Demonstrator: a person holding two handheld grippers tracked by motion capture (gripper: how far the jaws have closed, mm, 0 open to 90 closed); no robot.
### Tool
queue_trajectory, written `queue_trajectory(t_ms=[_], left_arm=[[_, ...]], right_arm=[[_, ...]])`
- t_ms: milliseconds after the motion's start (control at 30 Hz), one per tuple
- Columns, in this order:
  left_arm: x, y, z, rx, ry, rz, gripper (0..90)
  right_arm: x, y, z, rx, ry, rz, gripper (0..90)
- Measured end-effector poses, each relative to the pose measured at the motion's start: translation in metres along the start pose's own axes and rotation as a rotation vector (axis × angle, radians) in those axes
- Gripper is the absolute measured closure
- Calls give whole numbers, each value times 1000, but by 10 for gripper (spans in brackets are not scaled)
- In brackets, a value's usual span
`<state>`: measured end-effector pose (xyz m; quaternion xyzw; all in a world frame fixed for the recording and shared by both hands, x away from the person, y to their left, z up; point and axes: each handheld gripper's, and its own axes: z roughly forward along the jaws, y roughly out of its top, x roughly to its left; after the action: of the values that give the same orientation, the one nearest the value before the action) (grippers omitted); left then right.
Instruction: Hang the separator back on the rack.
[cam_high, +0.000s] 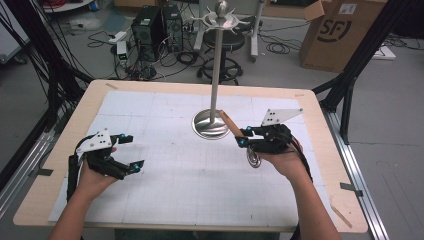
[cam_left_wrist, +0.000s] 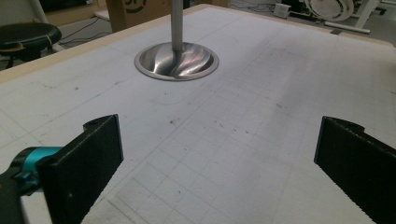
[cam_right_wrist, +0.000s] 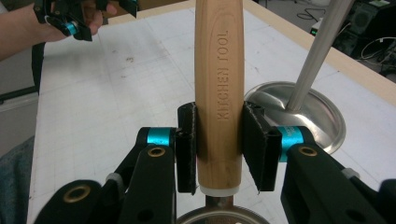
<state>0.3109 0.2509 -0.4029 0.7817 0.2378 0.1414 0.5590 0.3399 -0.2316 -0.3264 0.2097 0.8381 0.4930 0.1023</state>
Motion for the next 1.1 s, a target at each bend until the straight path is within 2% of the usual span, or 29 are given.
queue_trajectory(t_ms=[433,833,1100], left_arm=[[2,0,1,-16,-15,-13,18],[2,0,0,-23,-15,-14,18],[3,-1,2,-16,-20,-15,18]], right_arm=[[-10,4,-11,-79,-22,29,678],[-12,10,-18,-135,-59,19,678],[-15,20,-29,-185,-65,12,678]])
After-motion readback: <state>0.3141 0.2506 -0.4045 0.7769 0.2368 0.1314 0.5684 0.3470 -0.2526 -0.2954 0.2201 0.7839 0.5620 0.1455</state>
